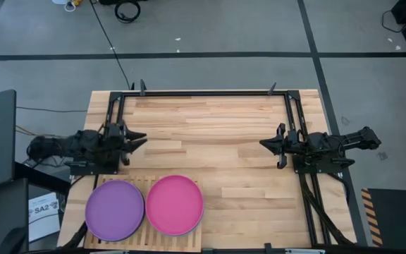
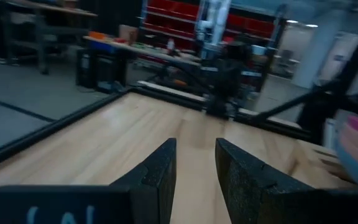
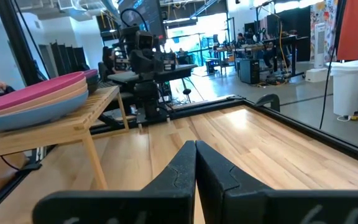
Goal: Place and stack plates onto a shelf
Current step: Return to Home Position
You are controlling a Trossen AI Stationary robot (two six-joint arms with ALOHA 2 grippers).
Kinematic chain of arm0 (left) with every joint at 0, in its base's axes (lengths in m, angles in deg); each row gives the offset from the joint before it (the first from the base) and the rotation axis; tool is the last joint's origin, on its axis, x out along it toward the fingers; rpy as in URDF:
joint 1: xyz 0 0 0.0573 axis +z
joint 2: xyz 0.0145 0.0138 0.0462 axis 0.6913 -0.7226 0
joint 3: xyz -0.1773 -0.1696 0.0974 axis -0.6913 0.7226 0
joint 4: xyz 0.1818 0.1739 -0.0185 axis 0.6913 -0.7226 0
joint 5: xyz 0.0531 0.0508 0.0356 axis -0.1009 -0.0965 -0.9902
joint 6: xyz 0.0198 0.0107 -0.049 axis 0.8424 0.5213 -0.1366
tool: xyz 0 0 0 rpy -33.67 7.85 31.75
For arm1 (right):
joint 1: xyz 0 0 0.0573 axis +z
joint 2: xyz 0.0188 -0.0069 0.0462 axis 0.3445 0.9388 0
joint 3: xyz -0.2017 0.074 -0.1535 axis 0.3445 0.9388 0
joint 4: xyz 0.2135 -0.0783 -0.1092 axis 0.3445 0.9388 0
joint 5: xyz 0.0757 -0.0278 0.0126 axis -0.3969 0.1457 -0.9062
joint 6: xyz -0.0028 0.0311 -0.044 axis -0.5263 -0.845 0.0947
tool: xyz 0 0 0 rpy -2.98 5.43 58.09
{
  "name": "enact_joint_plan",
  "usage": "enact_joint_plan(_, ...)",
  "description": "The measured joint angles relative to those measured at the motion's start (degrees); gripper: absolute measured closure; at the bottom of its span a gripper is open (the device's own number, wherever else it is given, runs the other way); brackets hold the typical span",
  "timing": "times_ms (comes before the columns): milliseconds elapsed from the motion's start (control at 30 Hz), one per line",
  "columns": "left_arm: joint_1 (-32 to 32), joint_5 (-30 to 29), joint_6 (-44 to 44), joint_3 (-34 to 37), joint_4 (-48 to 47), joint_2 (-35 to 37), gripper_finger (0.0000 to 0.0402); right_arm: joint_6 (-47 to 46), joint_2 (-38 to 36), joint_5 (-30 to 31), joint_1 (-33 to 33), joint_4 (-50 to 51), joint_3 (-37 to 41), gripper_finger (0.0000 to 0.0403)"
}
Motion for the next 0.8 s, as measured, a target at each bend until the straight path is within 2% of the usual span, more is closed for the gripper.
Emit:
enact_joint_plan(100,4.15,6.27,1.08,0.0,1.14,0.0,0.0285,0.0,0.0,0.0,0.0,-0.01,0.0,0.0389)
enact_joint_plan(267,8.1,9.19,3.0,0.0,4.19,0.09,0.0285,0.0,0.0,0.0,0.0,-0.02,0.0,0.0389)
enact_joint_plan(333,8.5,9.8,3.37,0.66,5.02,0.1,0.0285,0.0,0.0,0.0,0.0,-0.02,0.0,0.0389)
enact_joint_plan(567,8.54,14.42,6.54,11.73,19.85,0.13,0.0285,0.0,0.0,0.0,0.0,-0.02,-0.02,0.0389)
enact_joint_plan(800,8.55,14.31,9.5,12.17,21.45,0.55,0.0285,0.0,0.0,0.0,0.01,-0.02,-0.02,0.0389)
